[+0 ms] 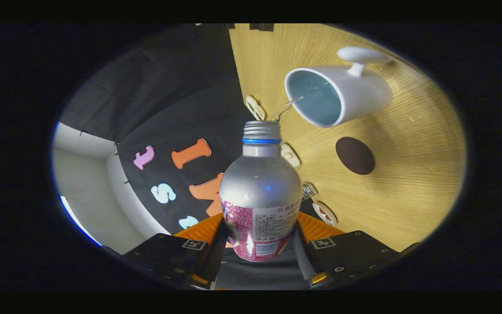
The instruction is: Take the bottle from table, then pour the juice into the cup, finally place the bottle on the coaster
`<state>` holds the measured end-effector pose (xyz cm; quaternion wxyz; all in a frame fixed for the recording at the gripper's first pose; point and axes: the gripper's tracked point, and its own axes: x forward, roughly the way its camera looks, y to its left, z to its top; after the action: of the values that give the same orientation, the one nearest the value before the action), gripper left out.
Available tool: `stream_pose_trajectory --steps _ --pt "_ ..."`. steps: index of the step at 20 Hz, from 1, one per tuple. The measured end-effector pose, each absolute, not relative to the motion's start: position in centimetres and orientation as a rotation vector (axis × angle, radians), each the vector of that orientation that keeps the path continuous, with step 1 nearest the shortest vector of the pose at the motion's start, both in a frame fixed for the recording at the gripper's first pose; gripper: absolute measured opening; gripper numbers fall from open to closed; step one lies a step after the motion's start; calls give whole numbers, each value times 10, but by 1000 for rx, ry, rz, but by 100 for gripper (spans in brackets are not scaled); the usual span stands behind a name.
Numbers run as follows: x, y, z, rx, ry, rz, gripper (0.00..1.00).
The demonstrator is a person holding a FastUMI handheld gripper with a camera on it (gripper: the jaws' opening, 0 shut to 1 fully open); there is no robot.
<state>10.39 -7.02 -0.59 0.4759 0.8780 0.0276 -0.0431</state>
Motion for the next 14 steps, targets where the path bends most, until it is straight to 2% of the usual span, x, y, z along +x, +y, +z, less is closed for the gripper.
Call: stream_pose_trajectory --steps 14 --pt "111 -77 -5 2257 25 -136 72"
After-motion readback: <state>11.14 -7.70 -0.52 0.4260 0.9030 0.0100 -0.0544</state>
